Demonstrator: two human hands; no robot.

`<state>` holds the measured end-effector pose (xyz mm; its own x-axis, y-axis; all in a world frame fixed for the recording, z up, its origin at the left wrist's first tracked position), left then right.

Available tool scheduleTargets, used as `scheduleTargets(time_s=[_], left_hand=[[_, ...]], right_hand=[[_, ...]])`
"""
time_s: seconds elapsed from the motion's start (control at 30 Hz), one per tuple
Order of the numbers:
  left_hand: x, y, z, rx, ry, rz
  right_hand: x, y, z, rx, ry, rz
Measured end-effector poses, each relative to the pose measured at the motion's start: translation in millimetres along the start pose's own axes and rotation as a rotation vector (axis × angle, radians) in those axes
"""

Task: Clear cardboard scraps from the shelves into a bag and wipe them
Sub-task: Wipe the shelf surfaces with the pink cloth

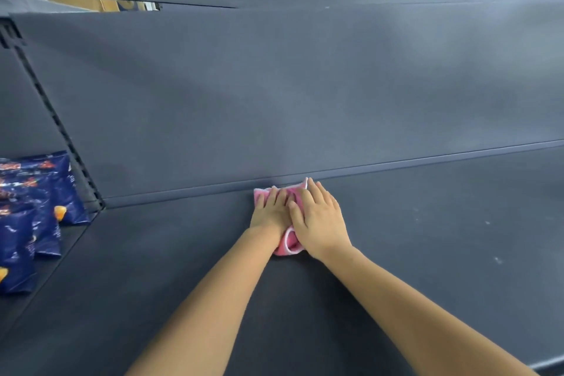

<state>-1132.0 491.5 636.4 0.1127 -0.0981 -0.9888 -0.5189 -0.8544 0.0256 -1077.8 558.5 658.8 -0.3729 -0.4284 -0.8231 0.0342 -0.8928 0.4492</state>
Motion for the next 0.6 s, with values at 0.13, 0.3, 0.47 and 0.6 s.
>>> scheduleTargets(time_s=[0.13, 0.3, 0.47, 0.6], left_hand=[[5.9, 12.4, -42.0, 0.06, -0.075, -0.039], [15.8, 90.8, -92.6, -0.079, -0.109, -0.103], [15.9, 149.3, -95.9, -0.222, -0.106, -0.134], [9.4, 147.8, -68.3, -0.258, -0.126, -0.15]], right_hand=[[-7.2, 10.0, -10.5, -0.086, 0.044, 0.038], [-7.7, 12.6, -11.8, -0.102, 0.055, -0.004], [-5.4, 13.1, -12.4, -0.102, 0.046, -0.042], [-0.2, 10.6, -7.7, -0.077, 0.065, -0.086]])
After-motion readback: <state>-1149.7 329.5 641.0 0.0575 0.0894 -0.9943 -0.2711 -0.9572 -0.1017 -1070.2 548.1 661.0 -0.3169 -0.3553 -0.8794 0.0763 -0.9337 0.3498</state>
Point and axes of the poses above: each hand's wrist, its own z-axis towards the middle knuckle, its own x-axis out of the palm, y = z × x, the point moved 6 cm from there along z, towards the middle knuckle, and after that the axes turned 4 degrees about x, right-handed, at the moved point
